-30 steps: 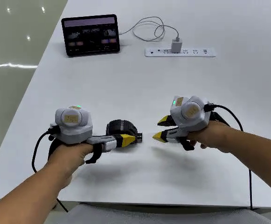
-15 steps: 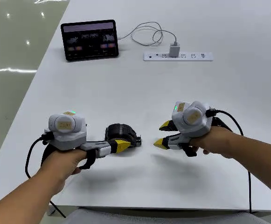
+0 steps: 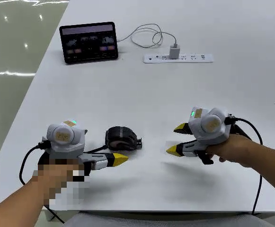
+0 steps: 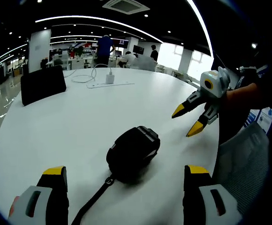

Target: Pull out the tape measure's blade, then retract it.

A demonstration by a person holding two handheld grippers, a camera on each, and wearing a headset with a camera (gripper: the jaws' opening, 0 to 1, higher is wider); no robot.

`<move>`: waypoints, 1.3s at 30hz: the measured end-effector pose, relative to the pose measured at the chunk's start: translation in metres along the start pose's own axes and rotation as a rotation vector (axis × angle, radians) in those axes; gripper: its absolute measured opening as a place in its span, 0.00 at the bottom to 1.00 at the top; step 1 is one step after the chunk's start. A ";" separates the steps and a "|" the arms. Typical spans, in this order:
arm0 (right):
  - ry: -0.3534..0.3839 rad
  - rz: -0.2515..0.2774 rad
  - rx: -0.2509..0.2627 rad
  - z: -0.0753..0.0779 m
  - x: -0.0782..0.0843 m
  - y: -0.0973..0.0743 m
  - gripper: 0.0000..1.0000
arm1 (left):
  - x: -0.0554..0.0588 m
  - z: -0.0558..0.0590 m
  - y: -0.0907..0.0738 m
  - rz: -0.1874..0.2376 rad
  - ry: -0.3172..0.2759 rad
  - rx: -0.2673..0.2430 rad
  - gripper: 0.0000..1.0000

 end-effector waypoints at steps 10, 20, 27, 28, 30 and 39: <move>0.075 0.003 0.041 0.000 0.025 -0.022 0.49 | 0.002 -0.002 -0.008 0.000 -0.011 0.004 1.00; 0.187 0.046 0.119 0.018 0.039 -0.052 0.56 | 0.002 -0.003 -0.017 0.001 0.008 0.000 1.00; 0.190 0.040 0.157 0.023 0.049 -0.074 0.61 | 0.002 -0.003 -0.028 0.010 0.002 0.004 1.00; 0.189 0.036 0.158 0.023 0.052 -0.076 0.62 | 0.002 -0.003 -0.029 0.009 0.006 0.003 1.00; 0.183 0.028 0.163 0.021 0.058 -0.081 0.64 | 0.003 -0.002 -0.031 0.007 0.010 0.003 1.00; 0.194 0.016 0.189 0.022 0.078 -0.108 0.81 | 0.006 -0.002 -0.042 -0.005 0.022 -0.008 1.00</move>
Point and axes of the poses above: the centre of the closed fingertips' face, and the gripper's own axes: y roughly forward along the fingers, z roughly to its right, x roughly out of its underside, the point moved 1 cm from there along -y, roughly backward along the fingers, and after that the axes turned 7 degrees about x, right-handed, at the moved point
